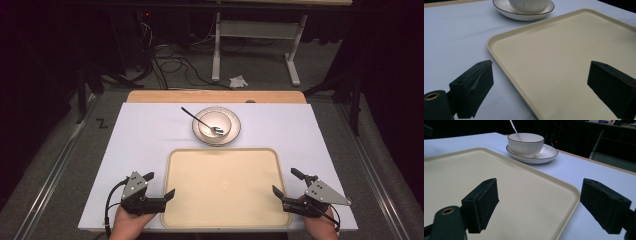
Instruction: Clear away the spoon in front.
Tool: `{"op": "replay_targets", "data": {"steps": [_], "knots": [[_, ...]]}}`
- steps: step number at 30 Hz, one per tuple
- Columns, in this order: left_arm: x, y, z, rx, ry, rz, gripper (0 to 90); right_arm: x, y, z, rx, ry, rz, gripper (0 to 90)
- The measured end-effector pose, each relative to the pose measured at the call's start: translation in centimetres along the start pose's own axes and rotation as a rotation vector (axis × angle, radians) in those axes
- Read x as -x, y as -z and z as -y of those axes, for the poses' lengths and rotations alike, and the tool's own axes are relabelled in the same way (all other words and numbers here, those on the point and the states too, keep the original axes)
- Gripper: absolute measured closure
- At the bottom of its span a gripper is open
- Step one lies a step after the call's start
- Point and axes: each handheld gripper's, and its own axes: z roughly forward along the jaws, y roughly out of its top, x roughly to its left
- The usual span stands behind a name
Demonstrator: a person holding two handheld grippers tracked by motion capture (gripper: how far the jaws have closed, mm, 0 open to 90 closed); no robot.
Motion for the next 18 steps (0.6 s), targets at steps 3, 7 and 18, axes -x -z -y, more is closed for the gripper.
{"op": "replay_targets", "data": {"steps": [3, 7, 18], "knots": [[0.0, -0.01, 0.0, 0.002, 0.001, 0.0, 7.4, 0.04, 0.09, -0.04, 0.008, -0.017, 0.007, 16.2], [-0.03, -0.04, -0.03, 0.008, 0.005, 0.0, 7.5, 0.13, 0.3, -0.12, 0.027, -0.018, 0.027, 16.2], [-0.36, -0.61, -0.96, 0.02, 0.013, -0.018, 7.5, -0.05, 0.75, -0.45, 0.06, 0.015, 0.042, 16.1]]}}
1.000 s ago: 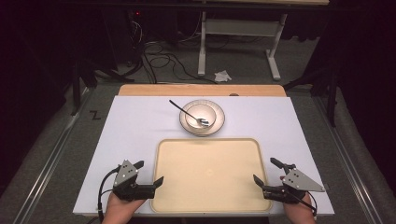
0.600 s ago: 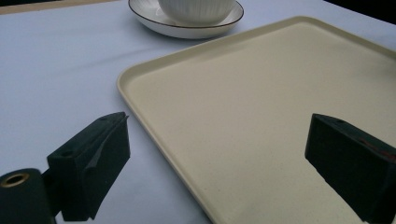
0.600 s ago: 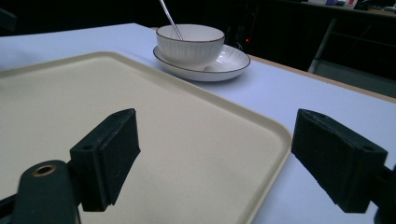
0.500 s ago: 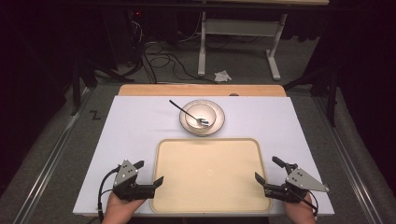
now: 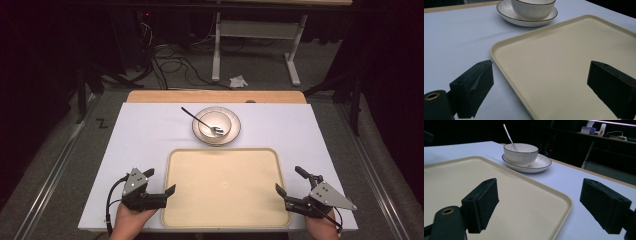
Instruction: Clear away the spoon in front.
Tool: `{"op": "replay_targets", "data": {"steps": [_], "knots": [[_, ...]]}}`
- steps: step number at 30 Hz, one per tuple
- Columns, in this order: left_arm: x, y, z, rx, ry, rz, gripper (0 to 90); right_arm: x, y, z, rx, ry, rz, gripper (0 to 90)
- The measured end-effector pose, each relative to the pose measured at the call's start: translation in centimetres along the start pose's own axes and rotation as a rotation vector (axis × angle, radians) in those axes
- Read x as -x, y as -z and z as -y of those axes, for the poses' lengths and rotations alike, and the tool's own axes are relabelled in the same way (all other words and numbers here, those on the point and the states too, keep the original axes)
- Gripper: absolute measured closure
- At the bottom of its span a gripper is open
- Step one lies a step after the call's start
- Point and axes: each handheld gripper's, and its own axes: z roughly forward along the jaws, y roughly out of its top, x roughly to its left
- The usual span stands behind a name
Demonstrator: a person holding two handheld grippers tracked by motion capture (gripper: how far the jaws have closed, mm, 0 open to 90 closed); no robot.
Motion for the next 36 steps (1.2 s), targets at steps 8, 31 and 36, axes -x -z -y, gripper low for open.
{"op": "replay_targets", "data": {"steps": [8, 31, 36], "knots": [[-0.7, -1.4, -1.4, -0.008, 0.014, -0.004, 7.4, 0.5, -0.6, 0.0, 0.021, -0.053, 0.03, 15.9], [-0.6, -3.2, -4.3, 0.006, 0.017, -0.037, 7.9, 1.3, -0.6, -0.3, 0.01, -0.095, 0.008, 15.9], [-0.9, -3.7, -4.8, 0.005, 0.02, -0.052, 7.9, 1.6, -0.7, 0.1, 0.011, -0.118, 0.009, 15.9]]}}
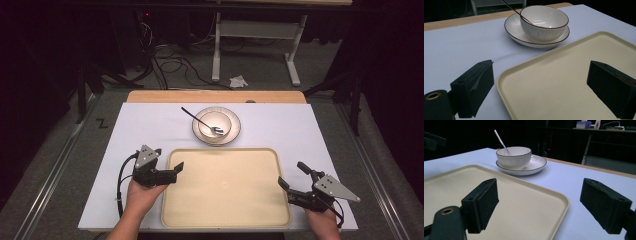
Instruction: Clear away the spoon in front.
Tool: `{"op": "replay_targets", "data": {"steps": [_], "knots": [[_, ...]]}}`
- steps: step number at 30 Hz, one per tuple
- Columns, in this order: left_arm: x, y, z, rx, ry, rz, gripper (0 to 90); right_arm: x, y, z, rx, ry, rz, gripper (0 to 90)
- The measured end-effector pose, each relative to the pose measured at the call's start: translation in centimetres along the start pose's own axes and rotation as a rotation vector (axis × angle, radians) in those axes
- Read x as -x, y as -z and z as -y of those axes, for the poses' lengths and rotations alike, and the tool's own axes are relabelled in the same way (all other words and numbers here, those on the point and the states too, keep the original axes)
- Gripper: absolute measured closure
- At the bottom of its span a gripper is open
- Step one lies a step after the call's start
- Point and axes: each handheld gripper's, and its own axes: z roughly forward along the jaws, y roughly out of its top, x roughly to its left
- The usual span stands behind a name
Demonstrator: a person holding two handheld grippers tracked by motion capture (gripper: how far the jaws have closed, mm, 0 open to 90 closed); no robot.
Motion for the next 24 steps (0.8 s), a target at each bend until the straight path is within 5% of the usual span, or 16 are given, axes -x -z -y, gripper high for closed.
{"op": "replay_targets", "data": {"steps": [12, 24], "knots": [[-0.7, -1.7, -1.4, -0.005, 0.03, -0.025, 8.7, 0.4, 0.3, 0.0, -0.005, 0.012, 0.001, 15.9], [-1.6, -5.1, -4.6, -0.013, 0.038, -0.046, 8.1, 0.4, 0.4, 0.2, -0.008, 0.017, -0.02, 16.0]]}}
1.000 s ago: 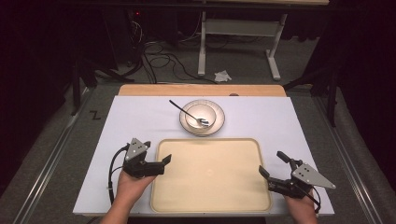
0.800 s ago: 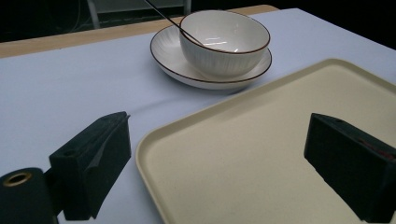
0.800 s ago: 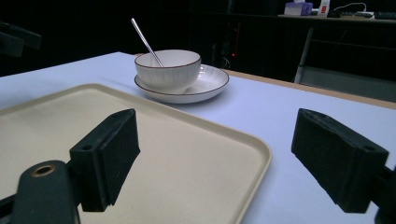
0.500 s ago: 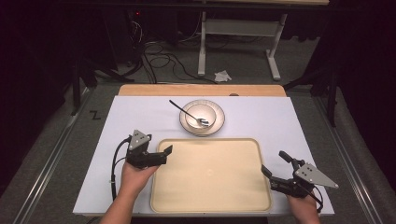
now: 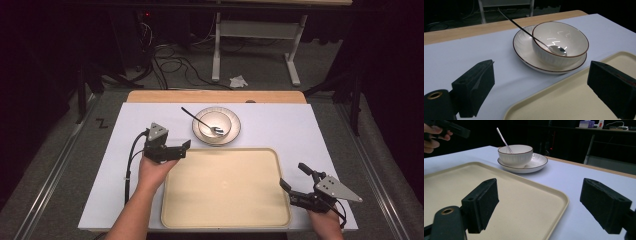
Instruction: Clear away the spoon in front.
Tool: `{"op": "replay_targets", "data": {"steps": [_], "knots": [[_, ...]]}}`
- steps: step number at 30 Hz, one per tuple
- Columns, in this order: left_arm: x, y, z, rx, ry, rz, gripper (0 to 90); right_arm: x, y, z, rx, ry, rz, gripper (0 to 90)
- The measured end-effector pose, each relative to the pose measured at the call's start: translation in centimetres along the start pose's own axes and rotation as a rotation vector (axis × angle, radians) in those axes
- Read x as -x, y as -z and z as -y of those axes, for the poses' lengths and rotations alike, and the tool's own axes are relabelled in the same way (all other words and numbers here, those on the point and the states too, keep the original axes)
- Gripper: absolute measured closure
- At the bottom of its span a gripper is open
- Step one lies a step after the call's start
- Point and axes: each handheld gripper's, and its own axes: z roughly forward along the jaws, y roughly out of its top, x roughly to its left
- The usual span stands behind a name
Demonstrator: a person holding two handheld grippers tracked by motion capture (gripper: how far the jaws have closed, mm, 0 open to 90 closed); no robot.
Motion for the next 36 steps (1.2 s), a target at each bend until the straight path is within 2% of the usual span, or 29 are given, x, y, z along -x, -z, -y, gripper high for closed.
{"op": "replay_targets", "data": {"steps": [10, 15, 23, 25, 30, 34, 36], "knots": [[-1.0, -2.7, -2.6, 0.004, 0.024, -0.011, 6.9, 0.0, 0.1, 0.1, -0.008, -0.003, 0.012, 15.9], [-2.2, -4.0, -3.7, 0.01, 0.082, -0.003, 6.9, 0.0, 0.1, 0.2, -0.012, 0.002, 0.011, 15.9], [-3.3, -6.2, -4.9, -0.032, 0.097, -0.021, 7.0, 0.0, 0.3, 0.2, -0.006, 0.002, 0.011, 15.9], [-3.6, -6.7, -5.1, -0.045, 0.113, -0.012, 8.4, 0.0, 0.3, 0.2, -0.002, -0.001, 0.01, 16.0], [-4.3, -7.8, -5.4, -0.066, 0.158, -0.008, 16.7, -0.2, 0.3, 0.2, -0.002, 0.001, 0.008, 15.9], [-5.2, -7.8, -5.5, -0.042, 0.26, 0.022, 26.4, -0.5, 0.5, 0.1, -0.004, 0.023, 0.001, 15.9], [-5.5, -7.7, -5.6, -0.031, 0.288, 0.039, 33.3, -0.7, 0.5, 0.1, -0.002, 0.025, -0.002, 15.9]]}}
